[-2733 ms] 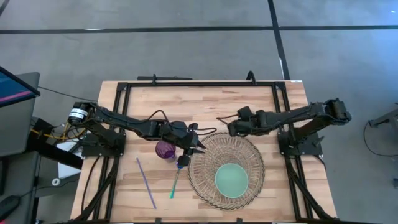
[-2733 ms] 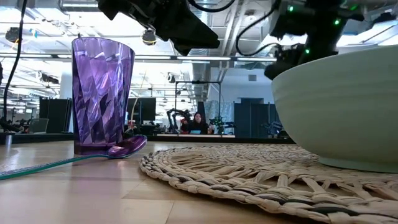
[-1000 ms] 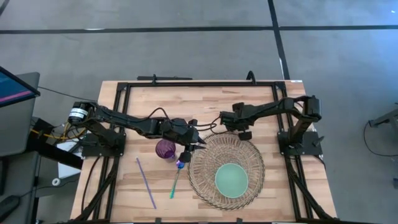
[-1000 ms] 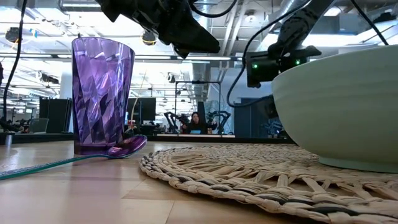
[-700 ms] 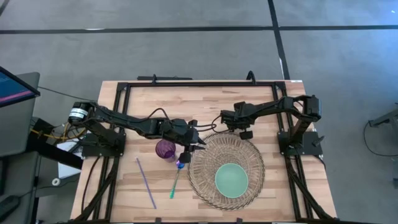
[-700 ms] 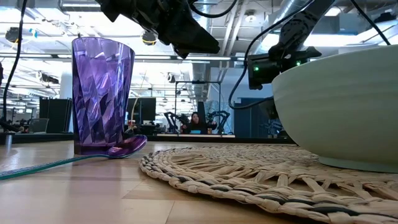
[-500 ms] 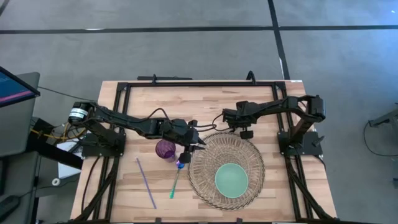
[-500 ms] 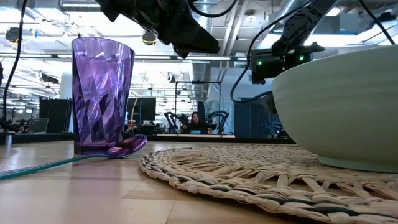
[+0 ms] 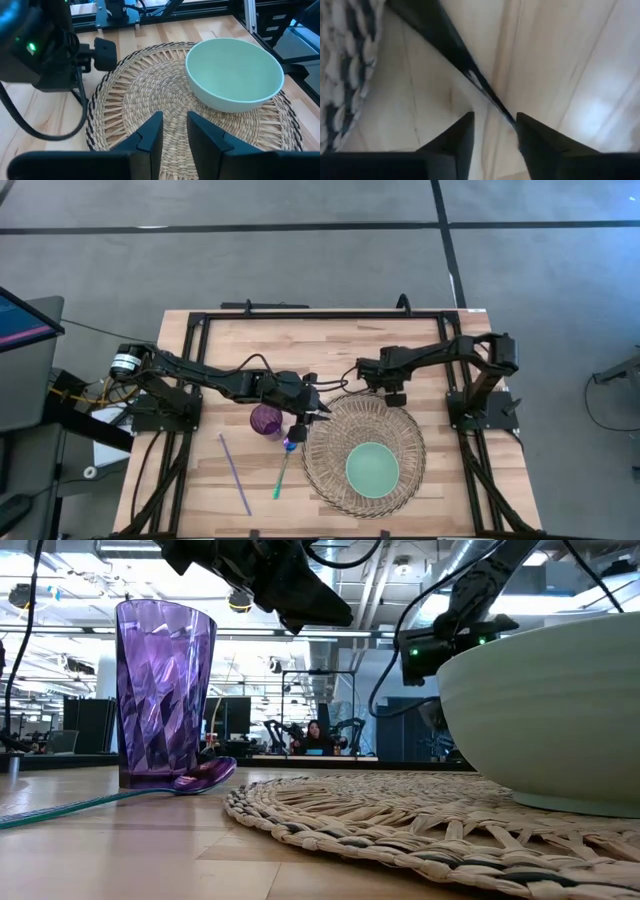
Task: Pick & Place Utensil
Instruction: Put the black fork into the green bowl on the brown mat
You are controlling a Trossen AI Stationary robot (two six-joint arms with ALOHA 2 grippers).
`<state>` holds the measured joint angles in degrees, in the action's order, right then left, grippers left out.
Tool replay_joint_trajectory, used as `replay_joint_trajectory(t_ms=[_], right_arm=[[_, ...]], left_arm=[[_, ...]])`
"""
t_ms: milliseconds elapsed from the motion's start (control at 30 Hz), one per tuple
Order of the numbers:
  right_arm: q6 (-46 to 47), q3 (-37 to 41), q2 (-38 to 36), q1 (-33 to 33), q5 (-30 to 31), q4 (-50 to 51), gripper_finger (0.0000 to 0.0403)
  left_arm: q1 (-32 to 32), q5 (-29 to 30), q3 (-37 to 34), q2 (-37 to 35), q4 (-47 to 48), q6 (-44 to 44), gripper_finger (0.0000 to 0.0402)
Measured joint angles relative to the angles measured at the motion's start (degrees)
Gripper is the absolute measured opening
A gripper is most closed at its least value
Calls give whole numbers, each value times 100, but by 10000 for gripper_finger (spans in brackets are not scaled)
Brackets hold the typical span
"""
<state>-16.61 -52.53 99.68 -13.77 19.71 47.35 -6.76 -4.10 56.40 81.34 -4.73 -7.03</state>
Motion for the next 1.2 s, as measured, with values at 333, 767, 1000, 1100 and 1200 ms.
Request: replay_joint_trajectory(t_ms=[333,767,1000,1100,1200], right_arm=[[-1018,-42,326,-126,126,-111,142],[225,-333,292,11,-168,401,14],[1098,-700,-289,570,-224,1170,8],[1557,-766,-791,865,-160,1219,3],[2256,-761,-1362,1181,30,1246,4]], left_arm=[[2,0,0,0,39,-9,88],[0,-1,0,0,42,-20,88],[0,0,0,0,44,-20,88],[0,0,0,0,44,-20,88],[0,0,0,0,42,-20,88]])
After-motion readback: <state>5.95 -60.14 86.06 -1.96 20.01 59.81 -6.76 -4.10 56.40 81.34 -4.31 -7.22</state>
